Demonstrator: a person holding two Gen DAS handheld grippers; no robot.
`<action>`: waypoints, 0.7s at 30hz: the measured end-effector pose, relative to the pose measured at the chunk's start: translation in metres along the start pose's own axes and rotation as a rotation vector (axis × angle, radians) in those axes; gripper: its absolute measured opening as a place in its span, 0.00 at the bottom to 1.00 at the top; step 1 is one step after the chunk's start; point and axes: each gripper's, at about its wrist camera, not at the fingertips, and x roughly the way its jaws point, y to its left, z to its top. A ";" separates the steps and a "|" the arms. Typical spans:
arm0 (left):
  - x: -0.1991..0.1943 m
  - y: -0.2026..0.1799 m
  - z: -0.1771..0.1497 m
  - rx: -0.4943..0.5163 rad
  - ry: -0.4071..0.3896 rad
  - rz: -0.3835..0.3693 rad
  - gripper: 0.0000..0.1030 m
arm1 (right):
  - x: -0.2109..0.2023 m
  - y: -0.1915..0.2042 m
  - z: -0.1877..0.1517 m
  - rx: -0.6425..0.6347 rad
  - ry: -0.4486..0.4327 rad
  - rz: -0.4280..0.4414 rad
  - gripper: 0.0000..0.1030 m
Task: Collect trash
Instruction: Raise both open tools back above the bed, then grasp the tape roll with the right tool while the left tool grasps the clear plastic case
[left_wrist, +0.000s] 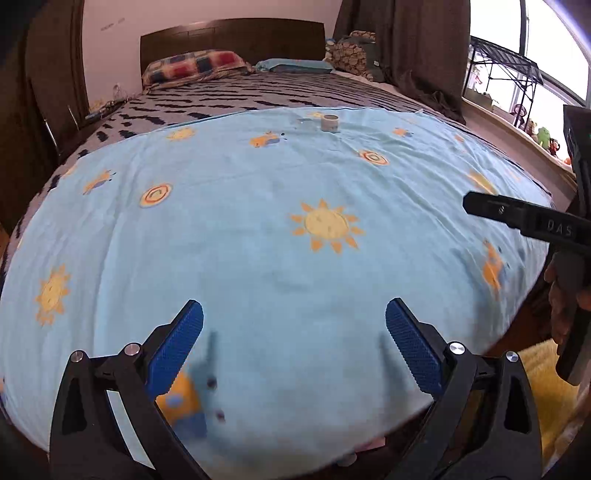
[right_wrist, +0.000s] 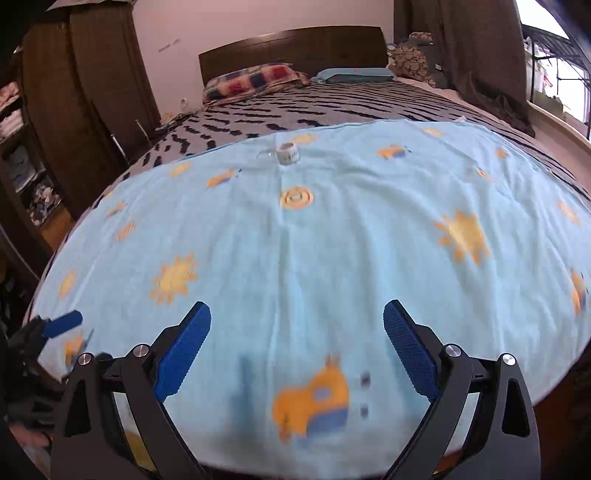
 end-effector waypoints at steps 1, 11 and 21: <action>0.004 0.003 0.006 0.000 0.001 0.006 0.91 | 0.010 0.000 0.014 -0.001 0.000 0.002 0.92; 0.068 0.037 0.105 -0.020 0.006 0.086 0.91 | 0.112 0.007 0.104 -0.003 0.037 -0.017 0.91; 0.128 0.048 0.144 -0.028 0.037 0.086 0.91 | 0.192 0.015 0.147 -0.011 0.094 -0.031 0.64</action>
